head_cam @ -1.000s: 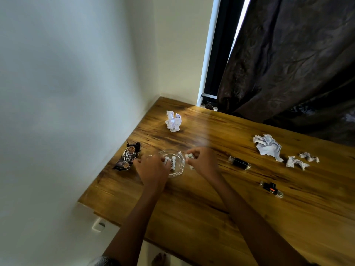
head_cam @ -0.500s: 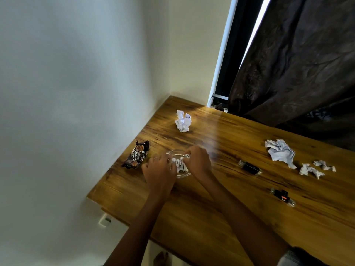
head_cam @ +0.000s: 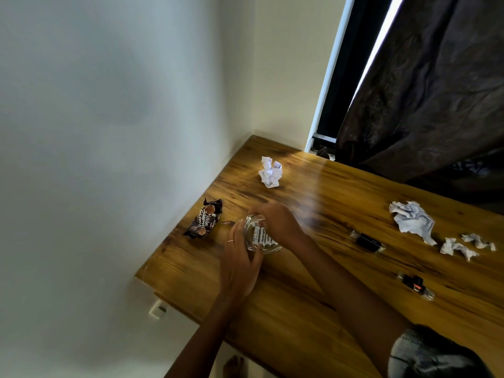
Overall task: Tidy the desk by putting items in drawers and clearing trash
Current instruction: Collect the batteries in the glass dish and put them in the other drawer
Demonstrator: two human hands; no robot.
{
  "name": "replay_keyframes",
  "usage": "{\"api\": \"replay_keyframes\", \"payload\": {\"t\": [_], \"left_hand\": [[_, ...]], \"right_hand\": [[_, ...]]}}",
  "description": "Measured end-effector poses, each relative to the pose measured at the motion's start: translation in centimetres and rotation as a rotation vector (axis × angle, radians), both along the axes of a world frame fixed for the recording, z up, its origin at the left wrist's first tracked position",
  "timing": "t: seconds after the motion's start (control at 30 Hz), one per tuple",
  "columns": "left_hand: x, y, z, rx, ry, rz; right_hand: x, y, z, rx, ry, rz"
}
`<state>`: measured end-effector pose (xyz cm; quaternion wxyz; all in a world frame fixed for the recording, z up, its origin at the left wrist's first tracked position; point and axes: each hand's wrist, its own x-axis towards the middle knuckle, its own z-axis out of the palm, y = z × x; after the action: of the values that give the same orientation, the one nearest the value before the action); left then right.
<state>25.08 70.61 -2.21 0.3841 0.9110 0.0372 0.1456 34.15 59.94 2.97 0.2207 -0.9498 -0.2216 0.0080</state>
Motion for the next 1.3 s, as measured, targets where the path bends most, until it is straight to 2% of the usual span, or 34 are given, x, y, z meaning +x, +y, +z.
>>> {"api": "replay_keyframes", "payload": {"t": [0.13,0.3,0.47,0.6,0.7,0.77,0.9,0.97,1.0,1.03,1.13,1.17,1.23,1.3], "left_hand": [[0.0,0.0,-0.1,0.032,-0.019,0.005],[-1.1,-1.0,0.2,0.055,-0.061,-0.002],[-5.5,-2.8,0.1,0.07,-0.153,-0.118],[-11.8,-3.7,-1.2,0.118,-0.201,-0.143],[-16.2,-4.3,-2.9,0.251,-0.125,-0.089],[-17.9,-4.2,-4.1,0.346,-0.033,-0.142],[-18.8,-4.2,-4.7,0.455,0.076,-0.246],[-18.8,-4.0,-4.6,0.475,0.099,-0.261],[-18.8,-3.9,-4.6,0.481,0.104,-0.267],[-18.8,-3.8,-4.5,0.481,0.109,-0.275],[-19.2,-3.5,-4.5,0.477,0.094,-0.308],[-19.4,-3.4,-4.5,0.476,0.078,-0.327],[-20.1,-3.1,-4.5,0.46,0.045,-0.367],[-20.6,-3.0,-4.6,0.457,0.021,-0.397]], "right_hand": [[-0.3,-1.1,0.3,0.193,0.023,-0.078],[-4.4,-4.6,0.7,0.384,-0.057,-0.262],[-11.6,-8.3,-1.6,0.361,0.008,-0.353],[-17.7,-9.5,-4.3,0.313,-0.036,-0.296],[-21.4,-9.3,-5.7,0.258,-0.113,-0.288],[-23.4,-9.1,-6.3,0.221,-0.178,-0.27],[-27.8,-8.7,-6.4,0.398,-0.16,-0.199],[-30.5,-8.2,-7.4,0.541,-0.029,-0.198],[-31.8,-8.0,-8.3,0.614,0.102,-0.275],[-32.9,-7.9,-9.1,0.699,0.291,-0.405],[-34.9,-8.5,-11.3,1.023,1.026,-0.882],[-35.2,-9.3,-12.2,1.18,1.161,-1.022],[-35.8,-10.7,-13.5,1.435,1.228,-1.223],[-35.9,-11.8,-15.0,1.627,1.171,-1.359]]}}
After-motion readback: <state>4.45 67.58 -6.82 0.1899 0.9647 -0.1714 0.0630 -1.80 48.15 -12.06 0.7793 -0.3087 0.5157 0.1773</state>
